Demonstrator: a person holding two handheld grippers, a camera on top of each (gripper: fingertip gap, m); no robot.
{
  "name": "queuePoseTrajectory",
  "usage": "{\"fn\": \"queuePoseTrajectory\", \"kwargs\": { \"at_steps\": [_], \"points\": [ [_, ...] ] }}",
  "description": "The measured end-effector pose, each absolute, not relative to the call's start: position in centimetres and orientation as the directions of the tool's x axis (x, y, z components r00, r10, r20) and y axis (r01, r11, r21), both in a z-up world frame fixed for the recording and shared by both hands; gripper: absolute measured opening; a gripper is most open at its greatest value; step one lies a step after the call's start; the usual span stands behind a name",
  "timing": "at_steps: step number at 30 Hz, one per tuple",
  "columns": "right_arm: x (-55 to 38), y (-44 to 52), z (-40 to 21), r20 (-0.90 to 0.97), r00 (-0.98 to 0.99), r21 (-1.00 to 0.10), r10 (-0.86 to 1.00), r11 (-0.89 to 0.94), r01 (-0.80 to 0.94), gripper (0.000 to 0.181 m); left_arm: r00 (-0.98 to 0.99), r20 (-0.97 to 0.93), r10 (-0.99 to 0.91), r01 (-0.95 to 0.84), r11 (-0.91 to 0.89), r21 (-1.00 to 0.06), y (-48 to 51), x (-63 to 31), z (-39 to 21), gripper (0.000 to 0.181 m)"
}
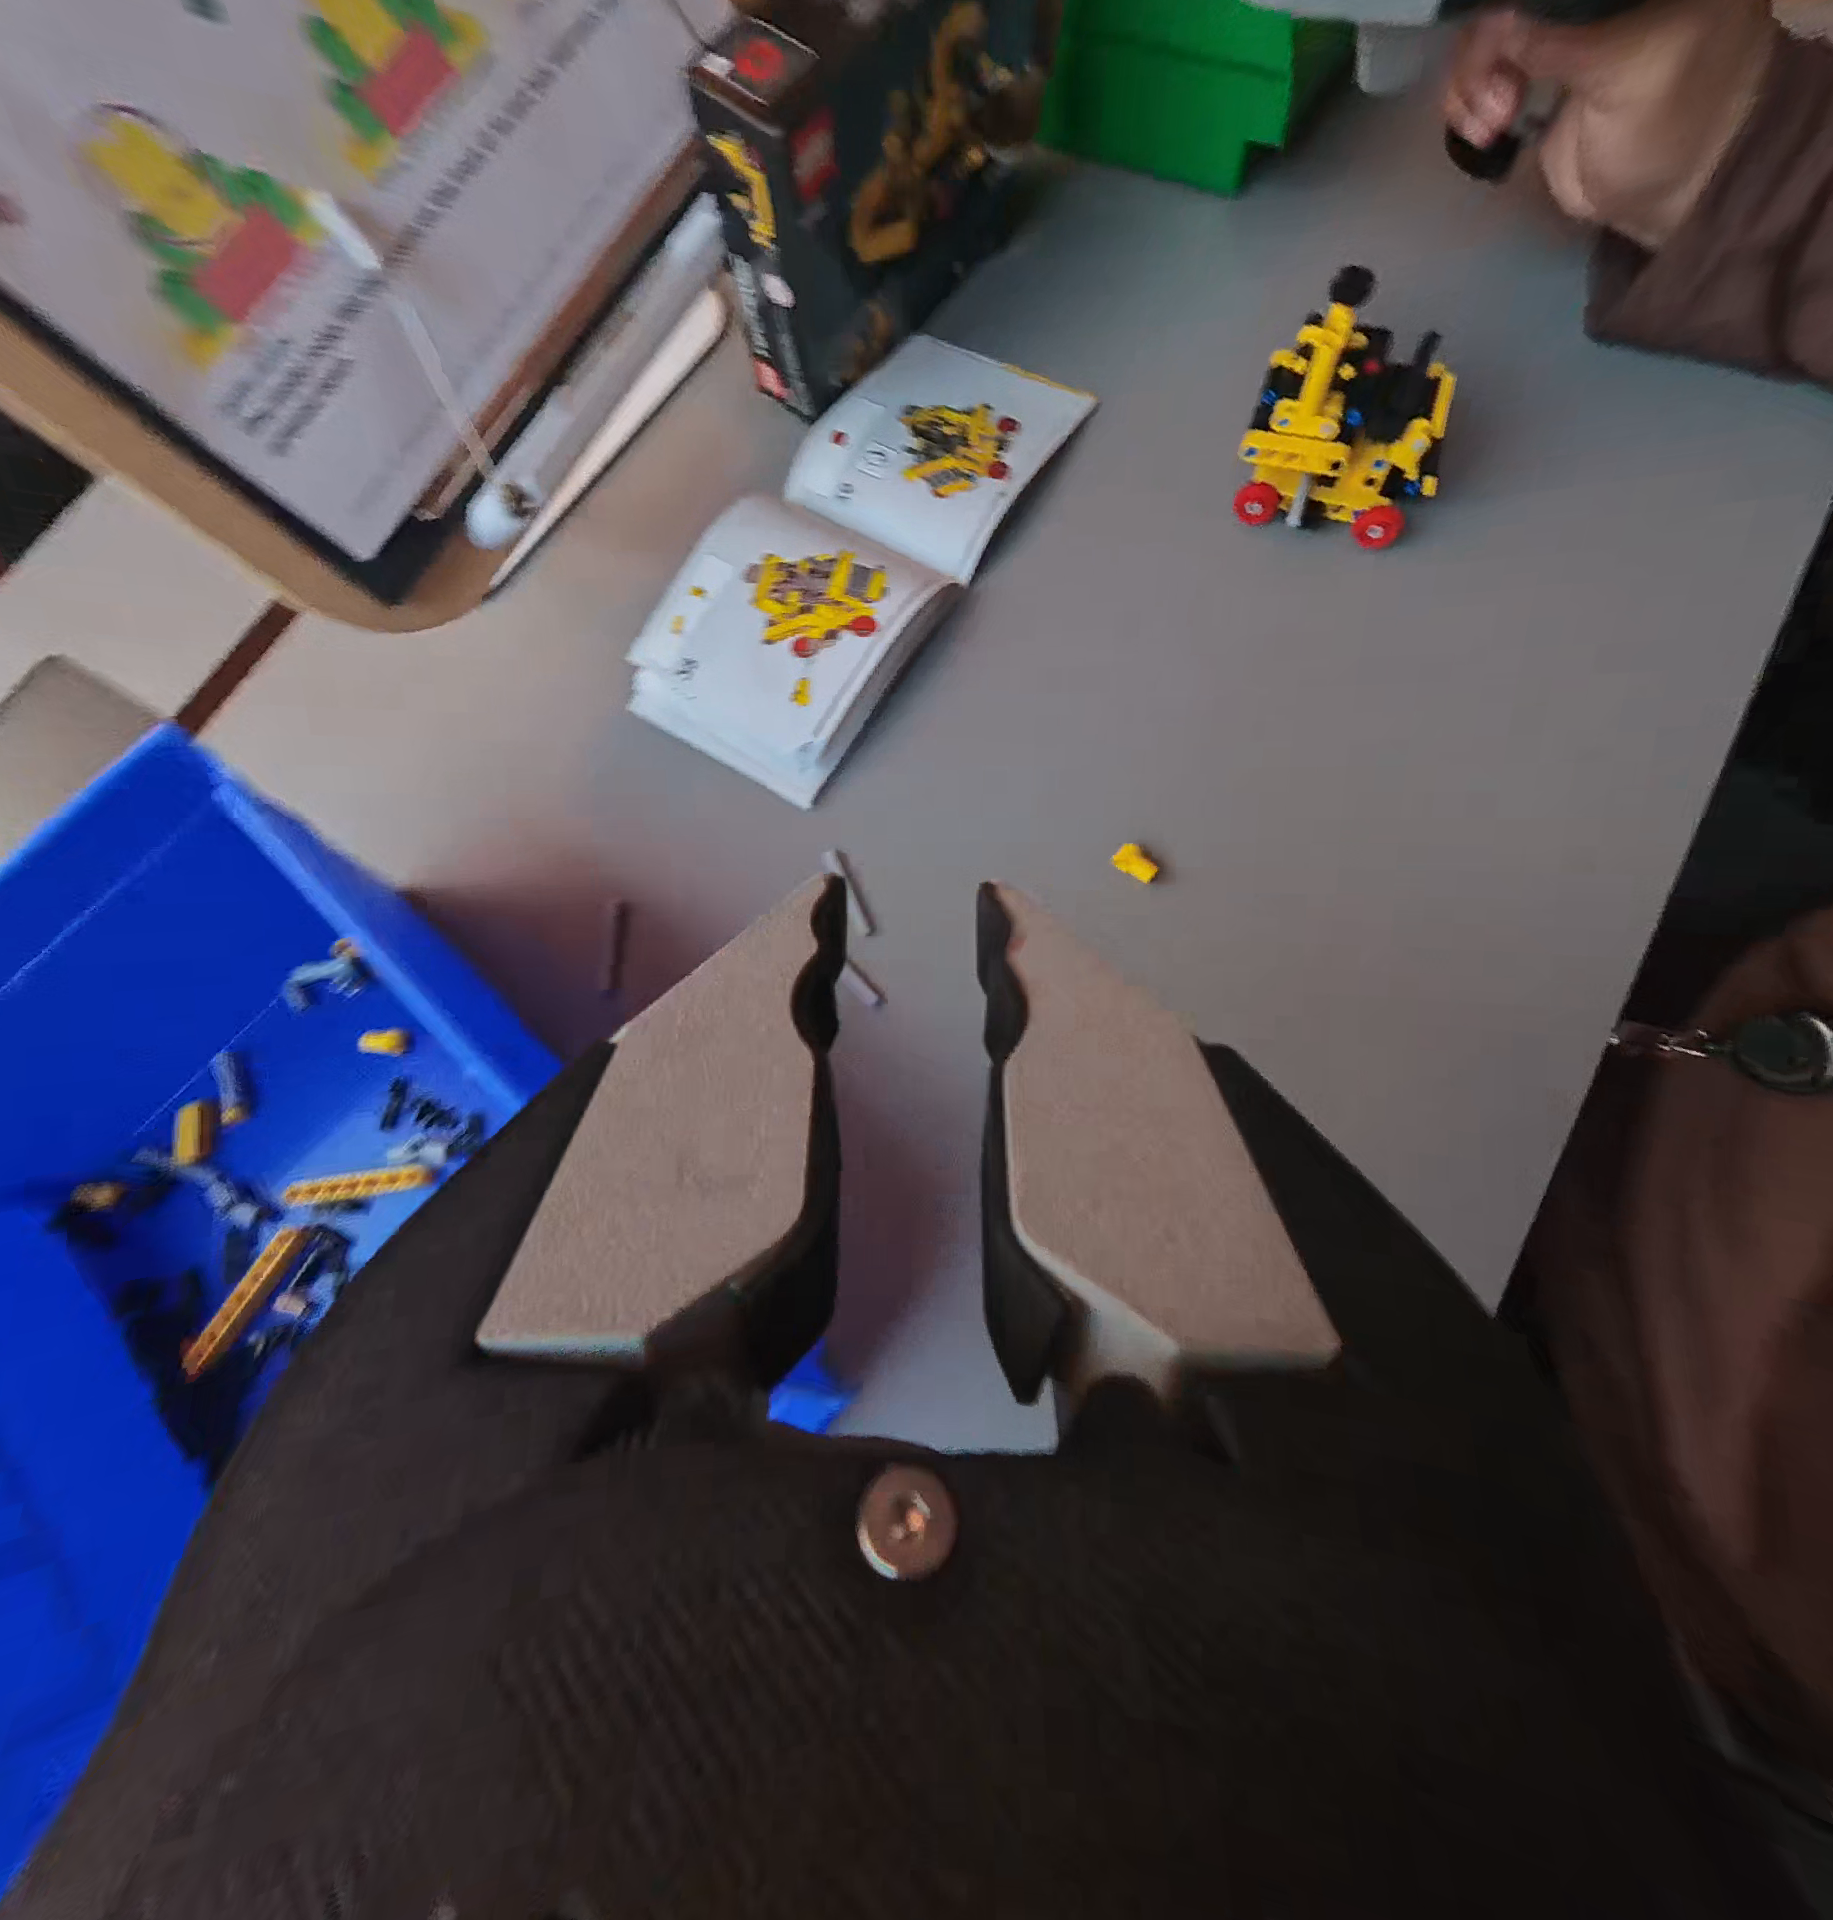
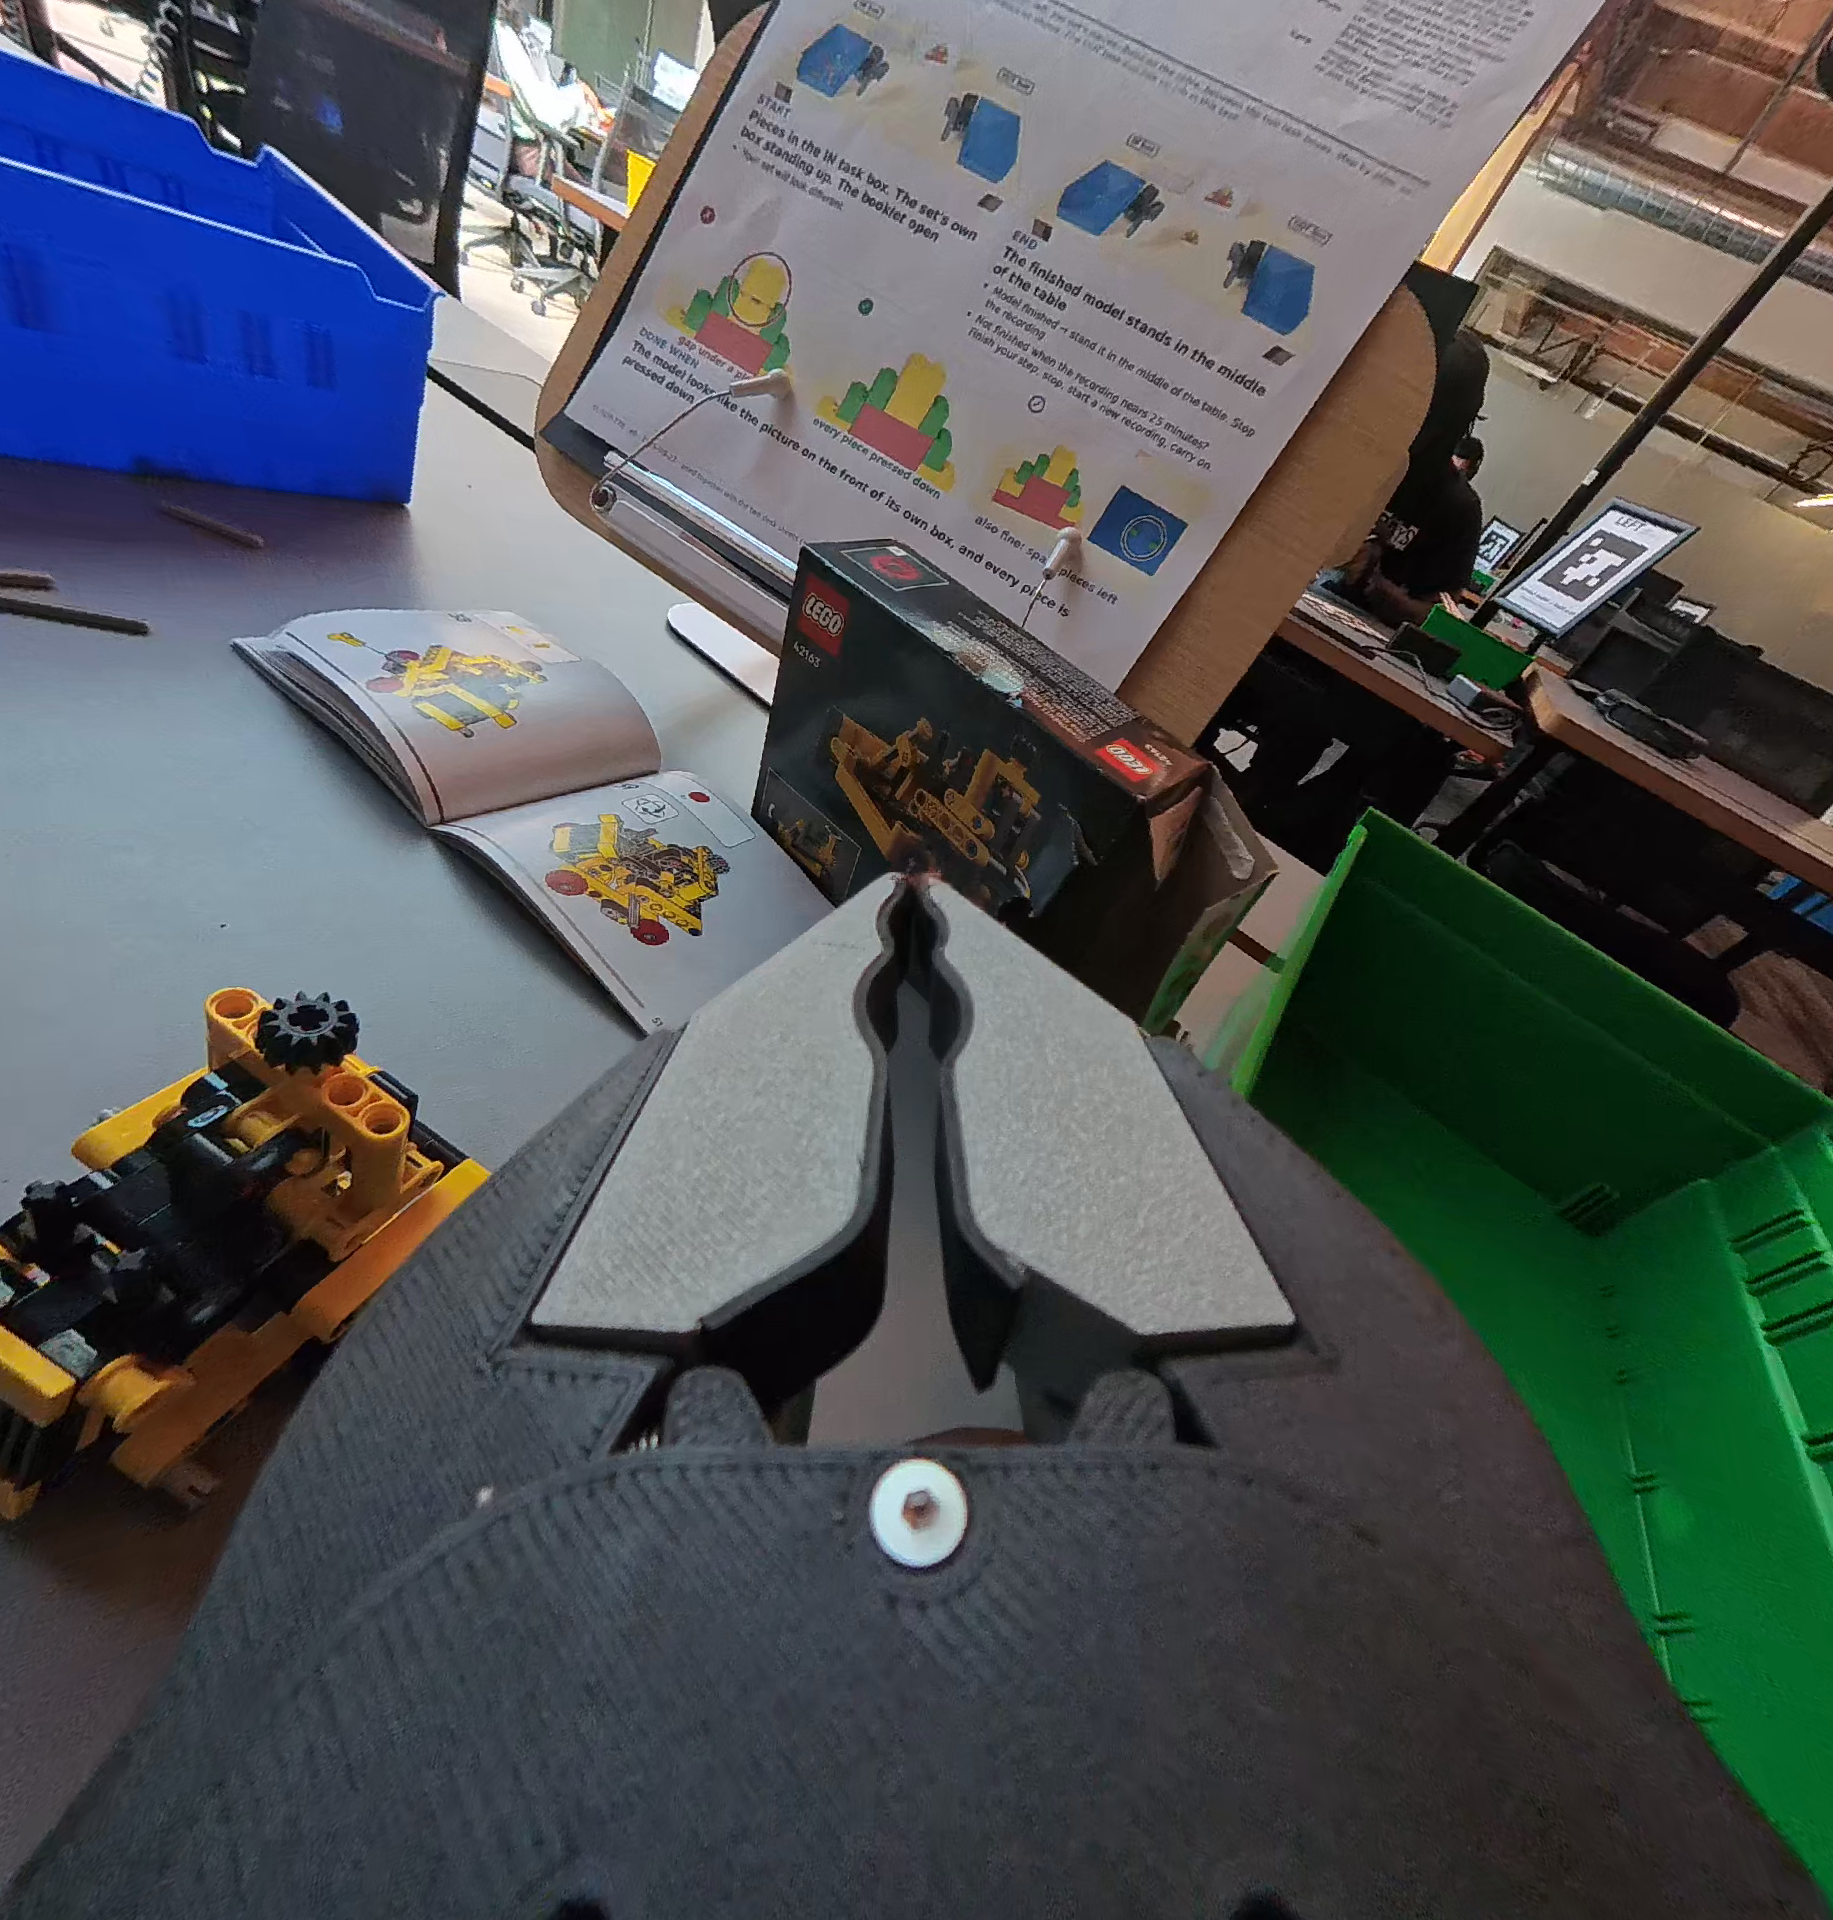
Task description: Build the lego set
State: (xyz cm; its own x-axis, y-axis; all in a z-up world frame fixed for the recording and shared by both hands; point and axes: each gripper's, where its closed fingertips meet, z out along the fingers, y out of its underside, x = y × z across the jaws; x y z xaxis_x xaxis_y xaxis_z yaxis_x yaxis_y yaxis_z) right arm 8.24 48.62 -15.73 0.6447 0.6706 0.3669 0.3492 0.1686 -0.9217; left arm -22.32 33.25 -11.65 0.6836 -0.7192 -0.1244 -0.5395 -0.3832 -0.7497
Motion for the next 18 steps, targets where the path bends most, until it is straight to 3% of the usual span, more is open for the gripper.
{"fn": "queuePoseTrajectory", "kwargs": {
  "at_steps": [8,14,18],
  "points": [
    [8.4,49.2,-16.6,0.364,0.653,-0.918,0.664,0.138,0.372,0.0,0.916,-0.134,-0.378,-0.317,-0.477,-0.82,33.3,-36.7,-10.6,0.022],
    [9.1,50.0,-17.5,0.339,0.687,-0.923,0.643,0.087,0.375,0.0,0.898,-0.115,-0.424,-0.354,-0.544,-0.76,32.6,-37.3,-15.0,0.022],
    [9.4,50.5,-18.1,0.342,0.698,-0.918,0.629,0.064,0.392,0.0,0.909,-0.13,-0.396,-0.325,-0.479,-0.816,33.8,-37.9,-15.0,0.022]
  ]
}}
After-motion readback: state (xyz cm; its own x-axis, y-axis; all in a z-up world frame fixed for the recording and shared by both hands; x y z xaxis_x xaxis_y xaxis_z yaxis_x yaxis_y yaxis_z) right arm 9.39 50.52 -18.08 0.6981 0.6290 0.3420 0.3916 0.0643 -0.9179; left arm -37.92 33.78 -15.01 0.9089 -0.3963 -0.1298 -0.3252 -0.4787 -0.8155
